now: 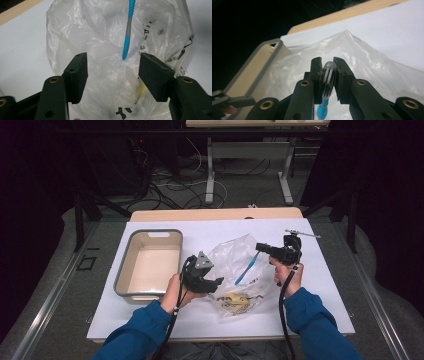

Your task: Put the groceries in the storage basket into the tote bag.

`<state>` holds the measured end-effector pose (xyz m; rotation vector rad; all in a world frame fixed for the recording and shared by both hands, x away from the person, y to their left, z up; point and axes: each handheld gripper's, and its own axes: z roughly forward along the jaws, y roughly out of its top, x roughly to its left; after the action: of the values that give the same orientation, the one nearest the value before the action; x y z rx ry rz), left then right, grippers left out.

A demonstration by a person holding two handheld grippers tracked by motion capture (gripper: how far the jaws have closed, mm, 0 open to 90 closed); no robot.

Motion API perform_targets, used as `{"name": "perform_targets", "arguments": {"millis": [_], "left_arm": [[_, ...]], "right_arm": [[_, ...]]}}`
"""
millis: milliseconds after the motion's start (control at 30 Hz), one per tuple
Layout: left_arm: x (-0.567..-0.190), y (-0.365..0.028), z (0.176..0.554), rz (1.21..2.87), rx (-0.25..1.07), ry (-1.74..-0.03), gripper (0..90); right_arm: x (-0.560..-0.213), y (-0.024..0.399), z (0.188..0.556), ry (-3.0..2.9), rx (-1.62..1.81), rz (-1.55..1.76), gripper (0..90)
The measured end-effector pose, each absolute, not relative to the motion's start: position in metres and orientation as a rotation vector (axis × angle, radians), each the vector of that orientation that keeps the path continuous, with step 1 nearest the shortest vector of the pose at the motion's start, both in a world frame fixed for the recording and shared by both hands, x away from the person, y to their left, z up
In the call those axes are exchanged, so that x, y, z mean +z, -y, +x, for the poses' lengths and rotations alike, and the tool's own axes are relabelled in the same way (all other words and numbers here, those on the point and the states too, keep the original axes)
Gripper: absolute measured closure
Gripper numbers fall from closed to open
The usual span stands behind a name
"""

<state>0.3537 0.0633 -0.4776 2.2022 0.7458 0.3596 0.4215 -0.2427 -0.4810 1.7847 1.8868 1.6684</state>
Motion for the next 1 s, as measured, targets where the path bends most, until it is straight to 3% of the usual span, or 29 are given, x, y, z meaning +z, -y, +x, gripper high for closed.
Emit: {"name": "perform_targets", "arguments": {"millis": [467, 567, 767, 1000], "left_arm": [[-0.493, -0.070, 0.341, 2.219, 0.343, -0.764, 33.7], [-0.498, -0.070, 0.341, 2.220, 0.354, -0.772, 33.5], [-0.500, -0.068, 0.336, 2.220, 0.352, -0.770, 32.2], [-0.500, -0.070, 0.335, 2.217, 0.362, -0.767, 28.1]], "right_arm": [[-0.507, 0.223, 0.438, -2.130, 1.361, 1.807, 71.8], [-0.505, 0.219, 0.438, -2.192, 1.277, 1.739, 63.8], [-0.495, 0.212, 0.432, -2.287, 1.158, 1.601, 39.4], [-0.487, 0.213, 0.426, -2.351, 1.131, 1.525, 29.1]]}}
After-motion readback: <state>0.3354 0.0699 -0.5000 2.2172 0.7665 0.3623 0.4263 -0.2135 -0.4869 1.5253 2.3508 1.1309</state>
